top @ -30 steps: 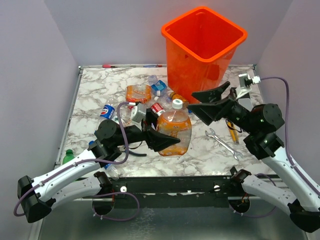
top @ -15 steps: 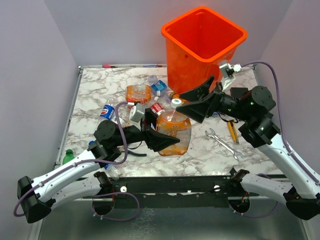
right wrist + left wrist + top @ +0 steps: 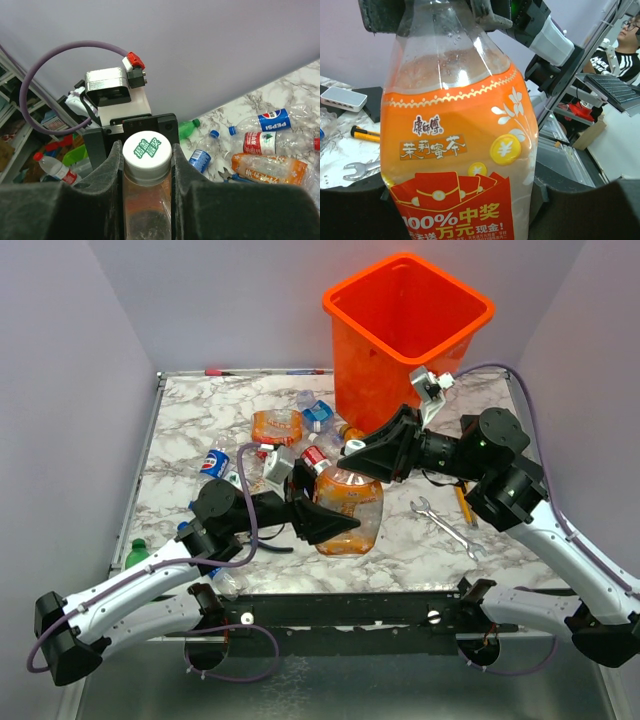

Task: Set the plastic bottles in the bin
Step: Place the plastic bottle in the trash bin.

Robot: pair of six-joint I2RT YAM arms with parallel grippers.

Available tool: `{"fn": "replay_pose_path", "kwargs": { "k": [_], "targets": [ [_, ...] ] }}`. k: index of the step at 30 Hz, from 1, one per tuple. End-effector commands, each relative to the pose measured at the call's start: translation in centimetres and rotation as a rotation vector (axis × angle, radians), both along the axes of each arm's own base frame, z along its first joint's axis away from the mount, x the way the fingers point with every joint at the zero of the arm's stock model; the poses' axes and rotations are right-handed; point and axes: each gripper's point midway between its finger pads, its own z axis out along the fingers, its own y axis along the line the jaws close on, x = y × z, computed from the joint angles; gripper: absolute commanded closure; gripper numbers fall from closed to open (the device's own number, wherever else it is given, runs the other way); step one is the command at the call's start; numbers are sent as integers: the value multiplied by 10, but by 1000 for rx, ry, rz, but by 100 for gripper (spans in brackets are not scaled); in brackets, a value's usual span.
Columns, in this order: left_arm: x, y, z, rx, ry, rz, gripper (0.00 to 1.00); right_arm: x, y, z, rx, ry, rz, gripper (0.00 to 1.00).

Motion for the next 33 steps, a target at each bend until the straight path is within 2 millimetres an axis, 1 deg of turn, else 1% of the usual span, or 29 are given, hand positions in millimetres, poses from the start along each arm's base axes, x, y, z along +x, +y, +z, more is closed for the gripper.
{"fn": "replay_pose_path", "kwargs": {
  "k": [1, 2, 3, 4, 5, 7, 8, 9, 10, 11, 12, 13, 14, 15, 17, 18, 19, 20, 21, 23, 24, 26, 29, 30, 33],
  "targets": [
    [3, 4, 0, 4, -31, 37, 39, -10, 2, 7, 36, 22, 46, 99],
    [5, 5, -1, 10, -24, 54, 19, -10, 1, 9, 36, 18, 41, 100],
    [8, 8, -1, 11, -20, 78, 3, -8, -1, 12, 37, 10, 25, 100],
    [12, 11, -2, 16, -14, 115, 1, -7, -3, 15, 29, 2, 3, 100],
    [18, 16, -3, 23, -7, 161, 1, -3, -7, 20, 19, -12, -34, 100],
    [32, 31, -6, 38, 2, 282, 1, 9, -20, 38, 3, -66, -151, 100],
    [42, 45, -4, 32, 4, 375, 1, 18, -30, 51, 1, -94, -232, 100],
    [51, 57, -8, 42, 13, 458, 1, 29, -41, 64, -4, -132, -326, 100],
    [59, 71, -11, 51, 15, 538, 1, 43, -55, 76, -6, -155, -443, 100],
    [64, 83, -15, 64, 15, 605, 1, 64, -76, 88, 3, -157, -609, 100],
    [70, 96, -21, 77, 15, 671, 1, 75, -89, 99, 8, -179, -702, 100],
    [75, 108, -28, 91, 23, 733, 1, 95, -111, 108, 18, -183, -872, 100],
    [79, 121, -34, 97, 37, 796, 1, 107, -128, 115, 34, -192, -992, 100],
    [80, 133, -39, 98, 49, 843, 1, 117, -145, 128, 71, -218, -1105, 100],
    [81, 153, -45, 69, 65, 914, 1, 132, -173, 143, 105, -270, -1309, 100],
    [80, 161, -48, 50, 76, 936, 1, 135, -189, 159, 157, -322, -1409, 100],
    [78, 169, -49, 17, 85, 955, 1, 142, -196, 160, 136, -358, -1479, 100],
    [77, 175, -52, -4, 92, 971, 1, 141, -209, 176, 228, -402, -1555, 100],
    [75, 182, -53, -31, 100, 986, 1, 147, -217, 180, 258, -437, -1618, 100],
    [74, 193, -63, -59, 113, 1018, 1, 167, -231, 188, 288, -466, -1716, 100],
    [74, 198, -65, -78, 123, 1032, 1, 184, -236, 189, 276, -466, -1754, 100],
    [74, 202, -74, -95, 143, 1046, 1, 217, -252, 184, 275, -428, -1843, 100],
    [75, 198, -86, -90, 185, 1035, 1, 267, -271, 165, 226, -401, -1923, 100],
    [75, 195, -89, -83, 192, 1023, 1, 279, -279, 158, 220, -386, -1957, 100],
    [75, 191, -91, -68, 193, 1010, 1, 316, -287, 137, 182, -378, -1948, 100]
  ]
}}
